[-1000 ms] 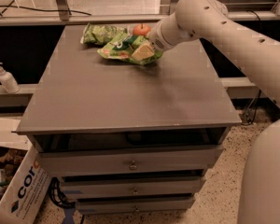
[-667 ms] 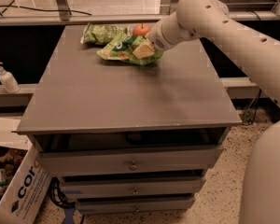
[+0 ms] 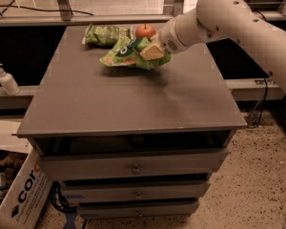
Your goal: Pick green rice chip bag
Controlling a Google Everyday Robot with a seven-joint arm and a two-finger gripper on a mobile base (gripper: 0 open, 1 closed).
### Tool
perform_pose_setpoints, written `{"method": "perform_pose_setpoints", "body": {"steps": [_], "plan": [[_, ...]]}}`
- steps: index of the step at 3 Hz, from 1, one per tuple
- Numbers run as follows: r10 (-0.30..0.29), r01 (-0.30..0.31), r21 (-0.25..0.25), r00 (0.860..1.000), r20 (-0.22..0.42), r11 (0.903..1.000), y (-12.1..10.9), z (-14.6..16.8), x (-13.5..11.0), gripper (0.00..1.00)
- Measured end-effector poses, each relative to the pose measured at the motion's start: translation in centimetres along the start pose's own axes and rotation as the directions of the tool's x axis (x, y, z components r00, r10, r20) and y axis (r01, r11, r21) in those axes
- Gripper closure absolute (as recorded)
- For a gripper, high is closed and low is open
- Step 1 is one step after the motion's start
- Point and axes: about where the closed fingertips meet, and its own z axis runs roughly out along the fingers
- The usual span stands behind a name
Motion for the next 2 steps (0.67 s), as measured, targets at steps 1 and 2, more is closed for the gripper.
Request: {"method": "perform_pose_setpoints", "body": {"steps": [1,2], "plan": [[-0.064,0.064,-0.025,0.998,0.024,0.9976,1.1,-3.4,0.1,1.00],[-0.124,0.125,-0.044,0.992,0.038,0.9911,1.9,-6.9,0.5,1.00]]}}
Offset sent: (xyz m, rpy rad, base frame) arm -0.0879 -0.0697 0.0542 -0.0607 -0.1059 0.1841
